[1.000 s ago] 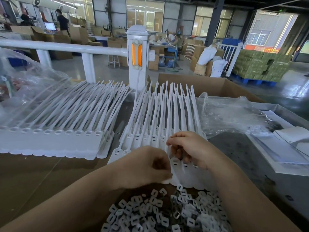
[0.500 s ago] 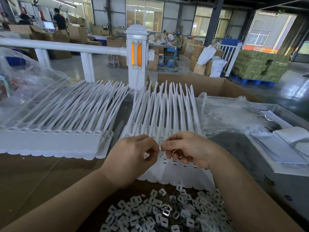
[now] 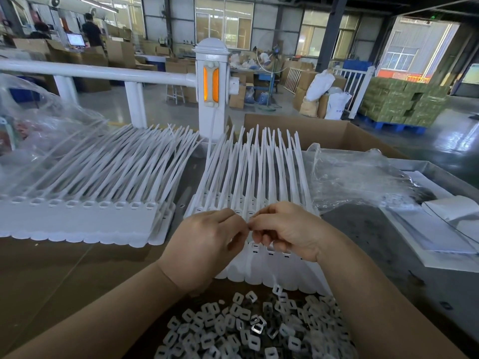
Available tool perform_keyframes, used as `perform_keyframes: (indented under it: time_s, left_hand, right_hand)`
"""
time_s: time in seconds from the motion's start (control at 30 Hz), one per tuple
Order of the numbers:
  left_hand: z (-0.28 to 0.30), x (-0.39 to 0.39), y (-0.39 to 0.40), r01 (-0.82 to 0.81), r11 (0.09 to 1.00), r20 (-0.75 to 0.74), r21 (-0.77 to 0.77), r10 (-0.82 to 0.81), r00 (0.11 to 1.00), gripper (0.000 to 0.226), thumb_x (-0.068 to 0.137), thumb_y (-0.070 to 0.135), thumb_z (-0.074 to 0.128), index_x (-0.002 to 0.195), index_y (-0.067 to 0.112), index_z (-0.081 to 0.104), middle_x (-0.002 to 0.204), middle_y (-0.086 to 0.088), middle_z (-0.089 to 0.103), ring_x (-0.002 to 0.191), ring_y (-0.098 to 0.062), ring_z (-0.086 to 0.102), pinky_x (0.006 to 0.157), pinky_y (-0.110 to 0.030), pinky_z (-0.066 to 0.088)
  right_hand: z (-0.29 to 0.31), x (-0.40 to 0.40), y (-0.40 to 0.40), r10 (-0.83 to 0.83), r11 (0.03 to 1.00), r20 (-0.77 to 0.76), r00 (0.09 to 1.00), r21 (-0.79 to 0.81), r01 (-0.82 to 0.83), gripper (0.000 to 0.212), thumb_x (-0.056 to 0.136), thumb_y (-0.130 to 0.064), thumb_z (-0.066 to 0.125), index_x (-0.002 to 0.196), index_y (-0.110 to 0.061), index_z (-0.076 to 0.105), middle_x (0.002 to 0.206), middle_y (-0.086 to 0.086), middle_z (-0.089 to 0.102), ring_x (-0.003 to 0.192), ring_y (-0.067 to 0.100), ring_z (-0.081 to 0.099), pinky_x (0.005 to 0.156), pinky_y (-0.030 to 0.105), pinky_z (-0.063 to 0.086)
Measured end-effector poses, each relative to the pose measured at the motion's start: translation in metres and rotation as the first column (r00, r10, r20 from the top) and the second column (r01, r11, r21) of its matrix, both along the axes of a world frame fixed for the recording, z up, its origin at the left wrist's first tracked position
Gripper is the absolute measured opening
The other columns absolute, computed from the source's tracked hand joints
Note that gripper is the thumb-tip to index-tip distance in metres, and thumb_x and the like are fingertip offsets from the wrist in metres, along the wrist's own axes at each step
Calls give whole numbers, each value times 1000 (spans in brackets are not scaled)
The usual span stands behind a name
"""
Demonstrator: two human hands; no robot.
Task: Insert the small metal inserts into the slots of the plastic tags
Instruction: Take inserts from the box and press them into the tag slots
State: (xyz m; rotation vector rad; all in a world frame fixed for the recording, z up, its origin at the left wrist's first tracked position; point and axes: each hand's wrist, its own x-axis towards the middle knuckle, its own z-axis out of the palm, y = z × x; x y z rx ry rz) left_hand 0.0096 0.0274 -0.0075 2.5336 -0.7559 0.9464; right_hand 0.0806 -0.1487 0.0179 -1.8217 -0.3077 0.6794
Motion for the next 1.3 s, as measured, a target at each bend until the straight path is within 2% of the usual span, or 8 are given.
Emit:
perform_keyframes:
  time_s: [0.1, 0.17, 0.37, 0.53, 0.67, 0.83, 1.03, 1.3]
  left_hand:
    - [-10, 2, -3, -89, 984, -292, -153, 41, 956, 11, 85, 26, 72, 87, 26, 61, 91, 14, 60, 81, -3, 54, 73, -27, 51]
    - [-19, 5, -3, -85, 991, -419, -102, 34, 907, 15, 86, 41, 65, 96, 33, 56, 101, 18, 50, 92, -1, 45, 84, -22, 41]
    - [-16, 8, -5, -224, 974, -430, -16, 196, 881, 15, 92, 43, 58, 100, 31, 60, 104, 16, 50, 99, -6, 50, 91, -27, 43]
    - [-8, 8, -6, -323, 861, -623, -394, 8, 782, 8, 91, 37, 64, 83, 38, 66, 82, 21, 66, 84, 10, 58, 70, -8, 42]
    - [-5, 8, -6, -331, 833, -633, -443, -29, 774, 9, 89, 35, 68, 80, 33, 69, 77, 15, 68, 77, 4, 60, 63, -7, 44]
    - [-3, 8, -10, -387, 780, -649, -492, -33, 760, 14, 90, 33, 67, 79, 26, 71, 77, 2, 71, 73, -13, 63, 67, -25, 51]
    - [-5, 5, -16, -385, 730, -632, -565, -82, 771, 17, 90, 30, 66, 75, 24, 70, 75, 7, 67, 59, -2, 55, 53, -12, 43]
    - [-8, 3, -15, -275, 929, -585, -247, 83, 807, 17, 88, 24, 67, 78, 35, 60, 87, 17, 60, 90, -1, 52, 83, -20, 44]
  right_hand:
    - [0, 1, -3, 4, 996, 49, 999, -85, 1, 9, 92, -11, 60, 85, -5, 62, 62, 3, 65, 48, 7, 49, 36, 17, 29]
    - [0, 2, -8, 26, 990, 68, 997, -143, -16, 14, 93, -11, 56, 81, -6, 60, 61, 3, 64, 45, 6, 45, 36, 17, 28]
    - [0, 1, -12, 96, 958, 165, 982, -282, -46, 15, 96, -14, 52, 86, -14, 63, 60, -5, 65, 47, 5, 46, 41, 17, 32]
    - [2, -3, -7, 175, 956, 238, 955, -273, -107, 12, 94, -12, 53, 87, -16, 62, 63, -5, 67, 49, 3, 49, 43, 15, 37]
    - [1, -4, -4, 197, 958, 264, 944, -258, -128, 13, 91, -12, 54, 83, -16, 63, 65, -4, 67, 49, 5, 49, 45, 17, 38]
    - [0, -2, -3, 155, 977, 232, 960, -180, -114, 13, 97, -15, 55, 90, -14, 66, 63, -3, 66, 47, 5, 48, 42, 15, 36]
    - [2, -1, -5, 162, 974, 276, 947, -200, -108, 16, 99, -20, 56, 88, -16, 67, 58, -8, 64, 47, 2, 49, 43, 13, 37]
    - [-2, 5, -13, 277, 834, 367, 888, -550, -32, 23, 97, -25, 57, 84, -11, 71, 56, -8, 63, 49, 4, 56, 54, 26, 48]
